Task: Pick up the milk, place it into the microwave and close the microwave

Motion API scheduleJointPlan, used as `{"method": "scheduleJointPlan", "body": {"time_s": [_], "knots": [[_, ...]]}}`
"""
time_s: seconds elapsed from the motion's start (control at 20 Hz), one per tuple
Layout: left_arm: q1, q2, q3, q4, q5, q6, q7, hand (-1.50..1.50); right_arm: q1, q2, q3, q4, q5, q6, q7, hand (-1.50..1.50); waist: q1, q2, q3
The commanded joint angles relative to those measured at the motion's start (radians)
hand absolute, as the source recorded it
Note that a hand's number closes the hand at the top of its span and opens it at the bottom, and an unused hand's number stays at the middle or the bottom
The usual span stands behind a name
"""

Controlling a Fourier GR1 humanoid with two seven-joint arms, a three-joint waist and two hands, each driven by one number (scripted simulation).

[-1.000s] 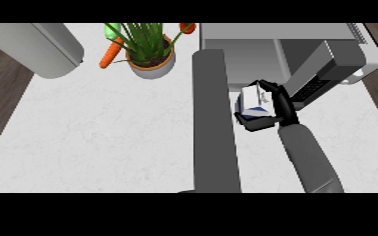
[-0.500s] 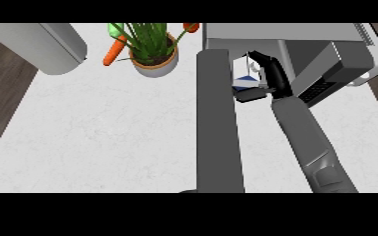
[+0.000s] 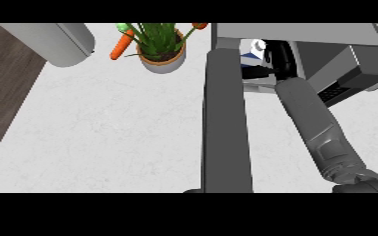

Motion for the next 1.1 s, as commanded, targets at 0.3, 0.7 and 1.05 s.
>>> {"method": "scheduleJointPlan", "body": {"time_s": [0.3, 0.7, 1.05], "knots": [[-0.078, 0.035, 0.01, 0.034, -0.005, 0.006, 0.023, -1.5, -0.026, -0.048, -0.092, 0.083, -0.036, -0.194, -0.029, -1.5, 0.043, 0.024, 0.003], [-0.148, 0.055, -0.023, 0.065, -0.065, -0.007, 0.025, -1.5, -0.057, -0.028, -0.058, 0.162, 0.011, -0.186, -0.021, -1.5, 0.057, 0.028, 0.003], [-0.172, 0.03, -0.074, 0.049, -0.121, 0.004, 0.039, -1.5, -0.076, -0.022, -0.093, 0.169, -0.031, -0.045, -0.08, -1.5, 0.036, 0.016, 0.003]]}}
